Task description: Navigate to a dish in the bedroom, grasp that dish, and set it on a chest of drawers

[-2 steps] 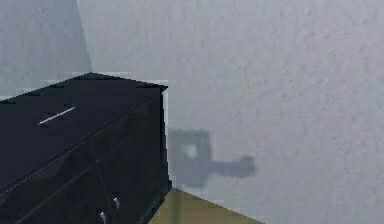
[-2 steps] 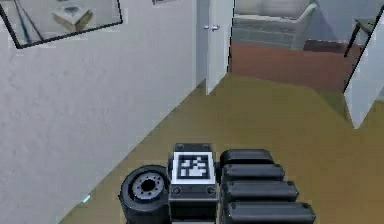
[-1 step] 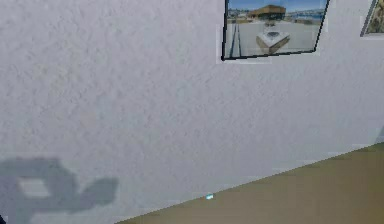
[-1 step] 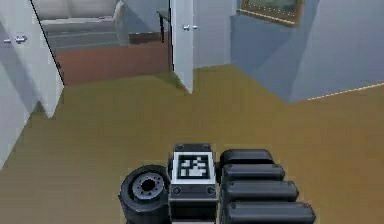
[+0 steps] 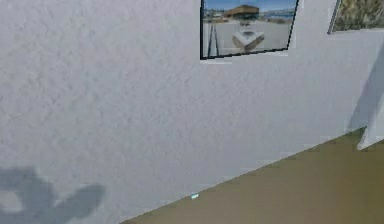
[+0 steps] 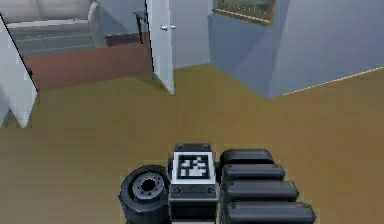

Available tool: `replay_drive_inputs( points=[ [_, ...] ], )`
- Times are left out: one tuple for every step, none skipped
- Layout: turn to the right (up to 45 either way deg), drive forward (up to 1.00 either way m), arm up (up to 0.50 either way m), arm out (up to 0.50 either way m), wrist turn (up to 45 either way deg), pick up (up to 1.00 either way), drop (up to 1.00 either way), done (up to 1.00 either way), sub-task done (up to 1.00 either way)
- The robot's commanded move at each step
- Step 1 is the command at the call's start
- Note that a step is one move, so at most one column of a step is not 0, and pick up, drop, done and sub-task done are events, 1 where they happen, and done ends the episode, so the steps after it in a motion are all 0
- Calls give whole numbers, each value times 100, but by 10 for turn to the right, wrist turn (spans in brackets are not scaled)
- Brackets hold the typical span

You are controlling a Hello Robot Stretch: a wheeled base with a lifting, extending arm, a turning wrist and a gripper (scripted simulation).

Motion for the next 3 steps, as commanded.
replay_drive_inputs(
  points=[
    [30, 0, 0, 0, 0, 0, 0, 0, 0],
    [-450, 0, 0, 0, 0, 0, 0, 0, 0],
    [-150, 0, 0, 0, 0, 0, 0, 0, 0]
  ],
)
